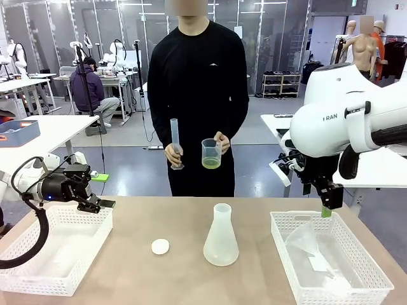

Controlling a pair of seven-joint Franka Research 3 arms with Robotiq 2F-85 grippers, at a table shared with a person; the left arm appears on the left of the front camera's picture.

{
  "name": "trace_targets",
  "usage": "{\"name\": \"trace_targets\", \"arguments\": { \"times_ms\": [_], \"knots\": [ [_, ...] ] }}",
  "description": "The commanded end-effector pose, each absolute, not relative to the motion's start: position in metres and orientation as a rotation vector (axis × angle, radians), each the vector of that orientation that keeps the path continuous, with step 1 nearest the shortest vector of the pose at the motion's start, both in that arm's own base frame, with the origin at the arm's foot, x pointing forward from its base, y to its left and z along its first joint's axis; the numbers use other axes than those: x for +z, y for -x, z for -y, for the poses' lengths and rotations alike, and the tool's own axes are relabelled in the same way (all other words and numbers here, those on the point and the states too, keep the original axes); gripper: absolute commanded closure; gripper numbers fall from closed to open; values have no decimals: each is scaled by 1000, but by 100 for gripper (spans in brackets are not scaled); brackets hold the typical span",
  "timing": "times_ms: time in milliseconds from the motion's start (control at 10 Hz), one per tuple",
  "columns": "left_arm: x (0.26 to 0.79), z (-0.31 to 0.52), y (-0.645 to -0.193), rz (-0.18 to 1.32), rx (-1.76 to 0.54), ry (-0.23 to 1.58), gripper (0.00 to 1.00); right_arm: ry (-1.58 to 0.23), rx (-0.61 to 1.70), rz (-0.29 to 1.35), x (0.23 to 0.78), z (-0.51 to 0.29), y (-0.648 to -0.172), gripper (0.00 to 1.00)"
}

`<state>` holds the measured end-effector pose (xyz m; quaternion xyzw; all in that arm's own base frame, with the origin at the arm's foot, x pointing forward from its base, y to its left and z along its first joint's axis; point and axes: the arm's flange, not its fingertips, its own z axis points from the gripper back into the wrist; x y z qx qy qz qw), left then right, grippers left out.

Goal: Prepare the solutions needed for the experiment.
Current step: Pick up the Plastic Funnel and insert it into the Big flask.

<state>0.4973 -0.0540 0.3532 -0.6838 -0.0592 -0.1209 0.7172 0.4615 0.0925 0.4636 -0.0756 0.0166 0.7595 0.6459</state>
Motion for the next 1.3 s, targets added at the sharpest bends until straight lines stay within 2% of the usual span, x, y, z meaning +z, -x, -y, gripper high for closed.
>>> {"name": "trace_targets", "arguments": {
  "times_ms": [0, 300, 400, 600, 1200],
  "knots": [
    [354, 55, -497, 130, -269, 1512, 0, 247, 1720, -47, 466, -91, -458, 0],
    [354, 55, -497, 130, -269, 1512, 0, 204, 1737, -45, 467, -91, -461, 0],
    [354, 55, -497, 130, -269, 1512, 0, 80, 1748, -133, 450, -96, -481, 0],
    [354, 55, -497, 130, -269, 1512, 0, -13, 1747, -172, 427, -101, -497, 0],
    [354, 55, -497, 130, -269, 1512, 0, -155, 1792, -342, 379, -106, -531, 0]
  ]
}}
